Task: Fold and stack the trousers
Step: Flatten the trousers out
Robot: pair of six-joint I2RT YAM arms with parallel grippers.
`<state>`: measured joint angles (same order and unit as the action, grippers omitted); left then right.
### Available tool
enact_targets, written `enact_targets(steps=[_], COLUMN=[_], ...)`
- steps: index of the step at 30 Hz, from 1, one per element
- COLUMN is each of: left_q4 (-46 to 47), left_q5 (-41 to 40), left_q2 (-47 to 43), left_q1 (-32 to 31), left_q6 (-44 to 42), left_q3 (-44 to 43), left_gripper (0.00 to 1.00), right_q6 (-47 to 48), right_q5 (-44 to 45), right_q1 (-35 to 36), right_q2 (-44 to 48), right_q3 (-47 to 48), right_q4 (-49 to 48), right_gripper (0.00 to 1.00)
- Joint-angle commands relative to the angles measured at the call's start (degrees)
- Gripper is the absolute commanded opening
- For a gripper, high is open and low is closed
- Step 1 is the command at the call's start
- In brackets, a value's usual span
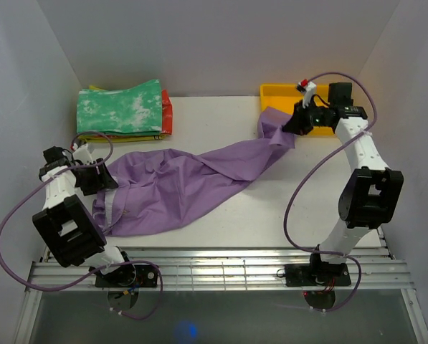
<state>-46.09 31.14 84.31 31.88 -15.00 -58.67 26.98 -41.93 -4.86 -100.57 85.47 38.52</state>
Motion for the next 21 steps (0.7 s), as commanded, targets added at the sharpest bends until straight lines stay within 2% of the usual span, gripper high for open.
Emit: enact_targets(steps=[1,5,7,8,9,10,11,12,13,14,15,18,21], left_q4=[-0.2,-0.9,-1.0,-0.9,-0.9,-1.0,-1.0,-0.8,-0.8,-0.7,-0.4,0.1,0.6], left_q5=[3.6,3.0,2.5,2.5,2.2,2.2,2.1,1.9,1.9,2.3,2.4,3.7,4.3], left_q2=[-3.9,-4.6,-5.0,-5.6,-5.7,-5.7,-5.7,-5.7,-5.7,-5.6,-5.7,-6.3,-6.6], left_q1=[-0.1,-0.1,-0.1,-0.1,-0.1,-0.1,-0.1,-0.1,-0.1,0.0,-0.1,-0.1,-0.1], left_q6=[-1.7,-2.1,-2.3,-2.4,-2.3,-2.5,-2.5,-2.4,-2.1,-2.0,-1.8,-1.4,-1.3], left_q3=[0.6,0.1,0.0,0.0,-0.1,-0.2,-0.3,-0.2,-0.1,0.1,0.7,1.7,3.1], left_gripper=[0.7,0.7,0.7,0.7,0.7,0.7,0.7,0.7,0.7,0.7,0.7,0.7,0.7], right_q6=[-11.5,-23.3,-26.5,-28.1,-28.3,-28.3,-28.0,-27.5,-26.6,-25.2,-24.9,-25.3,-26.5], right_q5=[-7.9,-3.0,-0.3,-0.2,0.5,1.5,2.6,4.3,8.3,10.0,11.6,18.2,23.6], right_q1=[10.0,15.4,17.5,18.0,18.3,18.6,18.3,17.5,16.8,15.9,14.8,8.6,3.7], right_q2=[0.6,-8.4,-16.6,-19.4,-25.1,-27.3,-28.4,-27.6,-25.6,-23.1,-17.5,-9.6,-4.7], right_q3=[9.9,19.4,25.9,33.8,38.8,42.8,46.7,45.6,42.4,37.6,26.8,11.8,1.9], right_q4=[-14.9,-33.7,-37.3,-36.6,-34.1,-28.2,-25.4,-23.4,-22.7,-24.5,-26.4,-28.7,-27.7], right_gripper=[0.08,0.08,0.08,0.08,0.33,0.5,0.61,0.7,0.71,0.71,0.71,0.68,0.68])
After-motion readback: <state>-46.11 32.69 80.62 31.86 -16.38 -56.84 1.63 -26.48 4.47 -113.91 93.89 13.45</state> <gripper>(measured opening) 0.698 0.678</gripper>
